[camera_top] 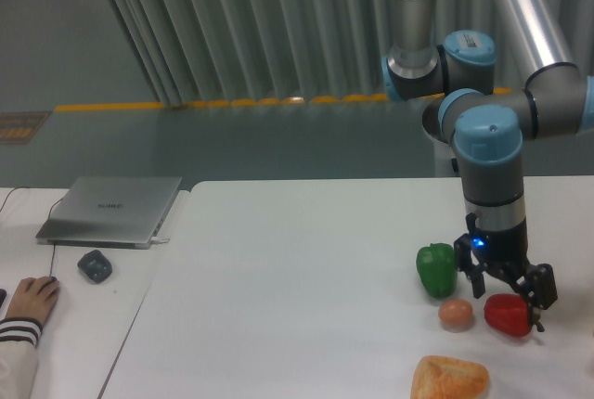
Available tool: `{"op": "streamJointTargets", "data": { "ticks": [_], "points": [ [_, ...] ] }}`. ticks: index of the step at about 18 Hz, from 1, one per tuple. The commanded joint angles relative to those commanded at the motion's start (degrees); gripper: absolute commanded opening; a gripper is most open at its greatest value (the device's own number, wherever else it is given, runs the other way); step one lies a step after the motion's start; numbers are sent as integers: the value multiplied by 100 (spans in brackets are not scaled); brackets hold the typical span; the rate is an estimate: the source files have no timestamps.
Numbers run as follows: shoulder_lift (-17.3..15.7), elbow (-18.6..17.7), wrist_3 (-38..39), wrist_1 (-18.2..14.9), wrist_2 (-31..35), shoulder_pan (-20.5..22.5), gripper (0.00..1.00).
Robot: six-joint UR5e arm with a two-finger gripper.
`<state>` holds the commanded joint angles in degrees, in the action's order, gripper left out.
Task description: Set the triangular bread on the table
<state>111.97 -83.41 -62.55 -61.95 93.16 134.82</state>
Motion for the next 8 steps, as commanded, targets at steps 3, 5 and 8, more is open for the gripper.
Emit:
{"op": "streamJointTargets", "data": {
  "ticks": [3, 5, 8],
  "points": [
    [-61, 0, -467, -142, 0, 88, 100],
    [-114, 0, -661, -247, 0, 184, 100],
    [-114, 0, -732, -291, 0, 194, 100]
  ]
}}
